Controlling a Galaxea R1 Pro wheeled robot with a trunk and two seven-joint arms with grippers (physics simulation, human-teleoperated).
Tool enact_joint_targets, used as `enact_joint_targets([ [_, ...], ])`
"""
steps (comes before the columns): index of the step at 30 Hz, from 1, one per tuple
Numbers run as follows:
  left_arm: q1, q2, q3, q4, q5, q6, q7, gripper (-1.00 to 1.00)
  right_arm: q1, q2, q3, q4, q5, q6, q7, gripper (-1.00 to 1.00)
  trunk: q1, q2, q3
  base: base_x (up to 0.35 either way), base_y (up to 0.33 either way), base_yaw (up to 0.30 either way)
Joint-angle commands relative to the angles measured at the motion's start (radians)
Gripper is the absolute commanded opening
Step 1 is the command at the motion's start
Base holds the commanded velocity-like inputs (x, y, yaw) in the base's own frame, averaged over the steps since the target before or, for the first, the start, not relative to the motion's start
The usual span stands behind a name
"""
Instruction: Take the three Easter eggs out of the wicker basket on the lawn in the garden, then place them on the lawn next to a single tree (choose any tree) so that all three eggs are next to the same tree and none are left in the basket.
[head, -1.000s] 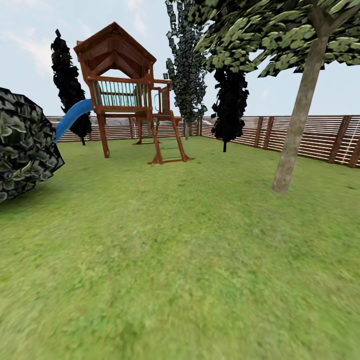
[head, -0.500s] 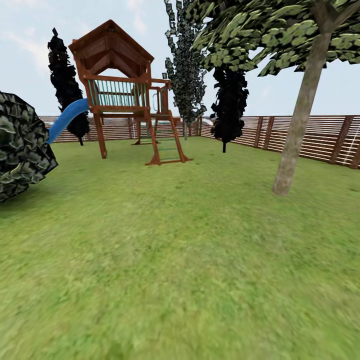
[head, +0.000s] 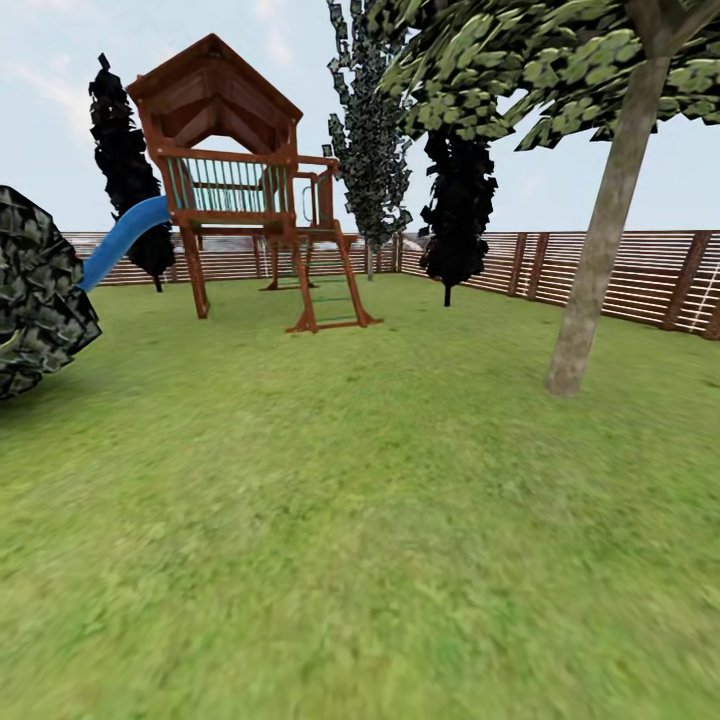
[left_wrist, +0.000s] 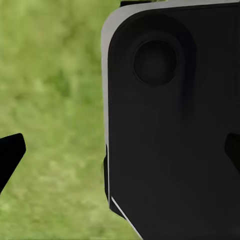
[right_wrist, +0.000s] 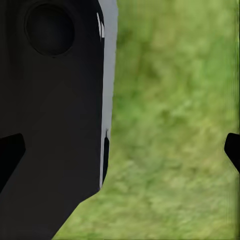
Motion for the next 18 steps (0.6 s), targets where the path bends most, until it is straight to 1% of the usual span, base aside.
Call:
enact_joint_targets([
  [1, 0.001, 0.0, 0.001, -0.002, -0.001, 0.001, 0.0, 1.0, -0.001, 0.0, -0.001, 0.001, 0.008, 0.001, -0.001, 1.0, 0.001, 0.0, -0.001, 0.294, -0.149, 0.0],
  [18, 0.001, 0.0, 0.001, -0.002, 0.0, 0.001, 0.0, 1.0, -0.001, 0.0, -0.001, 0.001, 0.008, 0.001, -0.001, 1.0, 0.001, 0.0, -0.001, 0.294, -0.149, 0.0],
])
